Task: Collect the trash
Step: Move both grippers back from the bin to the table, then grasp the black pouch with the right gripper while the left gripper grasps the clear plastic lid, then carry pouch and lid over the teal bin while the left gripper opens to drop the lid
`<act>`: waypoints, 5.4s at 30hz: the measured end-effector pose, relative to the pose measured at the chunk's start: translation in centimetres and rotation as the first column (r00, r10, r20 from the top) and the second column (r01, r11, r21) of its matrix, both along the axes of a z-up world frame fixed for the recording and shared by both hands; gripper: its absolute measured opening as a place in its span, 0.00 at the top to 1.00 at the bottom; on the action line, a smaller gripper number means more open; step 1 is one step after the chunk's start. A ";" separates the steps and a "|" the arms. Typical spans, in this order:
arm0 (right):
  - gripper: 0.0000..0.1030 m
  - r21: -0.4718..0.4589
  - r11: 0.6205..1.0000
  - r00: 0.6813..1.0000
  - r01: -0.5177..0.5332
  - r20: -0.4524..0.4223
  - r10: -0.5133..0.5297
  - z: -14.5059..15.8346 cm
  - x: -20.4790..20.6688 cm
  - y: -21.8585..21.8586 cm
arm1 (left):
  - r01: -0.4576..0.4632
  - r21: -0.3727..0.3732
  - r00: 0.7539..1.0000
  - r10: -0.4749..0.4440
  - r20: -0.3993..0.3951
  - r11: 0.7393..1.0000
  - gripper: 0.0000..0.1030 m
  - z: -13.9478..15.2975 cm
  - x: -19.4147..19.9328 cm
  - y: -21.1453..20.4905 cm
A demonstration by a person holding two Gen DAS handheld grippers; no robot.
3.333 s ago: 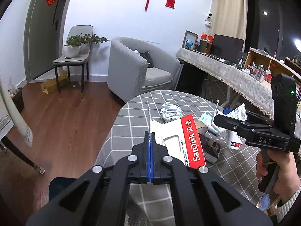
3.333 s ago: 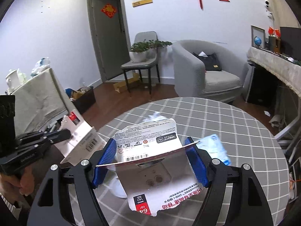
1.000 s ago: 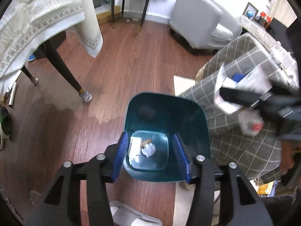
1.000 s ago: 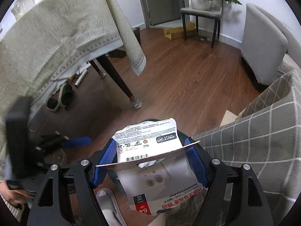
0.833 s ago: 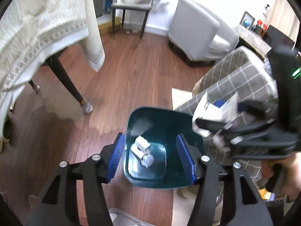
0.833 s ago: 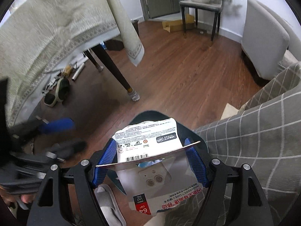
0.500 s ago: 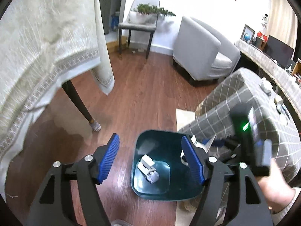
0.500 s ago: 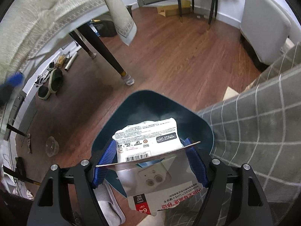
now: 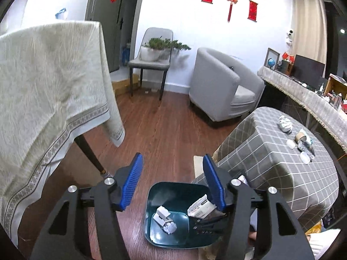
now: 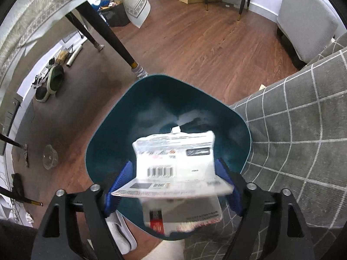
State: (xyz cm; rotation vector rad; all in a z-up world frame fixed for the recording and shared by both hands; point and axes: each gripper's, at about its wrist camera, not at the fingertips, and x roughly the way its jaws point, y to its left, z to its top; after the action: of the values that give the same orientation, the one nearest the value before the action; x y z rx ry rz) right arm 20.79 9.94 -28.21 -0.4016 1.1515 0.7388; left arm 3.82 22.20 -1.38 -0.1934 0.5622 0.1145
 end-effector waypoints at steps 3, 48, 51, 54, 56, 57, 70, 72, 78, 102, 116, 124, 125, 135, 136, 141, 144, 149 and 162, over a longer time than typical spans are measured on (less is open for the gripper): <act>0.11 -0.020 1.000 1.000 -0.016 -0.001 0.016 -0.4 -0.4 0.0 | 0.004 -0.002 1.000 -0.004 0.014 1.000 0.48 0.6 -0.2 0.0; 0.11 0.295 0.954 0.934 0.051 0.325 -0.150 20.0 -1.9 -20.8 | 0.181 0.026 0.974 -0.183 0.133 0.983 0.28 5.1 5.2 -13.6; 0.11 0.291 0.954 0.926 0.076 0.333 -0.176 20.1 -1.3 -23.0 | 0.208 0.032 0.971 -0.210 0.114 0.978 0.28 4.6 6.0 -15.2; 0.11 0.291 0.950 0.919 0.110 0.335 -0.208 20.1 -0.8 -25.3 | 0.233 0.027 0.967 -0.235 0.103 0.972 0.26 4.2 6.6 -16.6; 0.11 0.298 0.945 0.913 0.132 0.335 -0.234 20.2 -0.5 -26.9 | 0.260 0.022 0.961 -0.261 0.091 0.965 0.23 3.9 7.1 -17.7; 0.11 0.300 0.944 0.911 0.139 0.336 -0.241 20.3 -0.5 -27.3 | 0.270 0.023 0.959 -0.271 0.087 0.962 0.21 3.7 7.3 -18.2; 0.24 0.250 0.953 0.925 0.170 0.294 -0.242 19.3 1.8 -32.6 | 0.443 0.014 0.896 -0.442 -0.042 0.897 0.17 0.3 9.7 -24.3; 0.25 0.234 0.958 0.931 0.163 0.284 -0.228 18.9 2.0 -32.5 | 0.474 0.024 0.879 -0.472 -0.070 0.880 0.17 -0.4 10.0 -25.4; 0.26 0.207 0.966 0.940 0.153 0.273 -0.207 18.0 2.8 -32.5 | 0.534 0.017 0.840 -0.528 -0.126 0.845 0.17 -1.8 11.0 -27.2; 0.47 0.294 0.949 0.958 0.117 0.220 -0.186 20.1 6.4 -32.9 | 0.659 0.060 0.742 -0.635 -0.215 0.749 0.28 -5.2 14.9 -30.8; 0.47 0.370 0.917 0.944 0.150 0.221 -0.244 21.3 6.5 -32.0 | 0.659 0.040 0.743 -0.641 -0.193 0.751 0.59 -5.0 14.7 -30.9; 0.47 0.393 0.908 0.941 0.144 0.229 -0.248 21.9 6.4 -30.6 | 0.618 0.028 0.778 -0.607 -0.161 0.785 0.59 -4.2 14.1 -28.6; 0.47 0.397 0.907 0.940 0.141 0.233 -0.248 22.0 6.3 -30.2 | 0.612 0.028 0.784 -0.601 -0.156 0.791 0.59 -4.1 14.0 -28.1; 0.47 0.417 0.902 0.943 0.111 0.243 -0.228 22.4 6.0 -26.6 | 0.461 0.023 0.885 -0.458 -0.084 0.887 0.59 -2.5 12.6 -22.2; 0.47 0.417 0.903 0.944 0.106 0.244 -0.223 22.4 5.9 -26.1 | 0.438 0.010 0.896 -0.436 -0.081 0.899 0.59 -2.4 12.5 -21.3; 0.47 0.422 0.903 0.947 0.087 0.247 -0.207 22.5 5.6 -24.1 | 0.364 0.008 0.929 -0.362 -0.081 0.931 0.59 -2.1 12.0 -18.2; 0.47 0.423 0.903 0.949 0.075 0.248 -0.195 22.5 5.5 -23.0 | 0.308 0.006 0.947 -0.306 -0.093 0.951 0.59 -2.3 11.6 -16.1; 0.47 0.422 0.905 0.955 0.048 0.247 -0.166 22.4 5.2 -20.5 | 0.236 0.018 0.963 -0.231 -0.139 0.972 0.59 -3.3 11.1 -13.4; 0.47 0.423 0.905 0.966 -0.036 0.247 -0.077 22.1 3.5 -13.6 | 0.142 -0.019 0.933 -0.141 -0.331 0.990 0.59 -7.3 10.2 -7.1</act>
State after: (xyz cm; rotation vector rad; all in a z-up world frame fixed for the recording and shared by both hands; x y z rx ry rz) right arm 24.34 -3.71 -6.11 -0.1106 0.7193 0.8662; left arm 14.05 15.13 -8.68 -0.1279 0.9101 0.0072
